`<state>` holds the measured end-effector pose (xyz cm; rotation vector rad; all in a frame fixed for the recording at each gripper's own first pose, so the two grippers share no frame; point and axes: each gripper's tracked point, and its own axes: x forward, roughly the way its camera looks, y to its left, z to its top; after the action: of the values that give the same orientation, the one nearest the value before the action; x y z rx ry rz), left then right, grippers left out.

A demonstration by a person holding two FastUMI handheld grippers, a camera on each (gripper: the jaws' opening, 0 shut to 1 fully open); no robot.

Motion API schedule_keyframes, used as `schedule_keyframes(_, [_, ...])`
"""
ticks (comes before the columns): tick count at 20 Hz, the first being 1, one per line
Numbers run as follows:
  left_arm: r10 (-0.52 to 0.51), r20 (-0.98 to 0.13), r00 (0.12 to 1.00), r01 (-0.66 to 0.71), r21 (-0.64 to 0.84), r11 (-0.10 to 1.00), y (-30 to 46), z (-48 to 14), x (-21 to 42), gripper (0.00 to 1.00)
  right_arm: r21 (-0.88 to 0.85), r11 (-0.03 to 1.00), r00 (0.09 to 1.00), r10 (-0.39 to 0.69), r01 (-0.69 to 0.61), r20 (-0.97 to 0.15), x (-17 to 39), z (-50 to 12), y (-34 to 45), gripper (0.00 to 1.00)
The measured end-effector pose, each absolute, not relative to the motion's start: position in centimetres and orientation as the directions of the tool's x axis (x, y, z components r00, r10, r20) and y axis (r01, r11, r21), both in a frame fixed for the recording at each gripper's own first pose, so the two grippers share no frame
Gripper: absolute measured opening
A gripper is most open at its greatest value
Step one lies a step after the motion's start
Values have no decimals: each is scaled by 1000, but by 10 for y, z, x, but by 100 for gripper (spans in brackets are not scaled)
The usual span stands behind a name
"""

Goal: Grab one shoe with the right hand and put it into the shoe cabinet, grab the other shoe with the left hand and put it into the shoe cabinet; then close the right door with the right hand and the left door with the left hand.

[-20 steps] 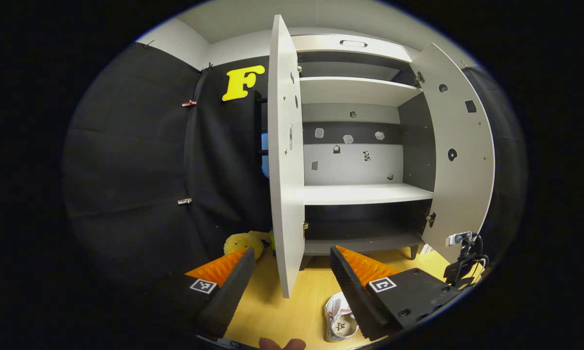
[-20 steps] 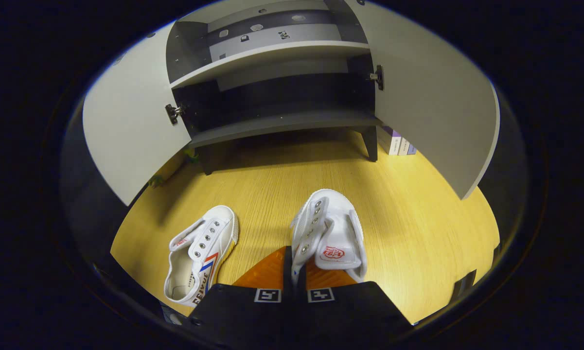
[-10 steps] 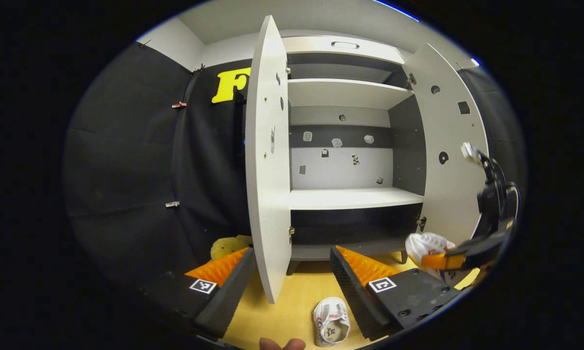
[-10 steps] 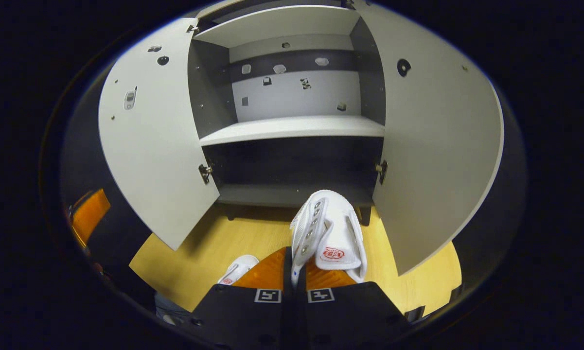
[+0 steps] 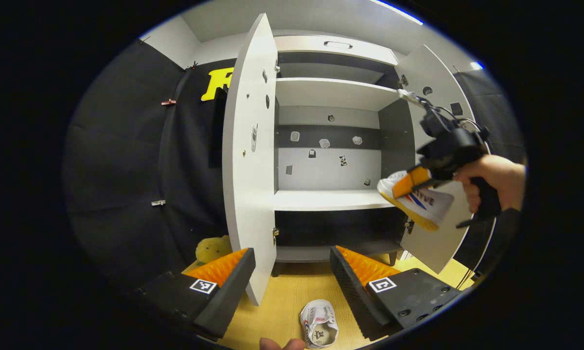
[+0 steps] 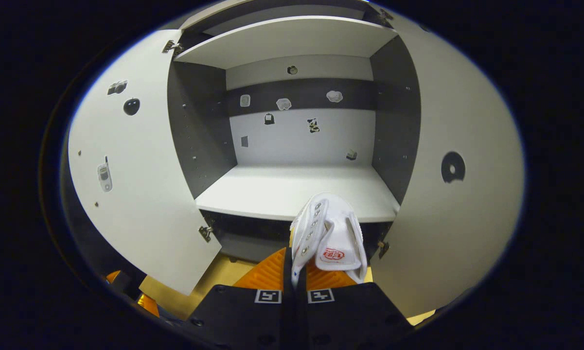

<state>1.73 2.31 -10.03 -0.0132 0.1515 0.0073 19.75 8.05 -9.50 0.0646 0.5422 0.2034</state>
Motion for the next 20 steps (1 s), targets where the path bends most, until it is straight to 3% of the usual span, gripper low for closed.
schedule_keyframes(5, [-18, -154, 988, 14, -27, 1000, 21, -103, 24, 97, 105, 981, 821, 195, -164, -536, 287, -95, 93, 5])
schedule_keyframes(10, [-21, -162, 987, 17, -24, 1000, 26, -109, 27, 97, -23, 986, 801, 121, -165, -587, 360, -125, 96, 5])
schedule_keyframes(14, [-6, -175, 985, 1, -31, 1000, 34, -115, 27, 97, -157, 977, 797, 20, -144, -603, 402, -146, 82, 5])
schedule_keyframes(20, [0, -199, 980, -5, -26, 1000, 34, -122, 25, 97, -244, 959, 783, -37, -148, -621, 432, -171, 77, 5])
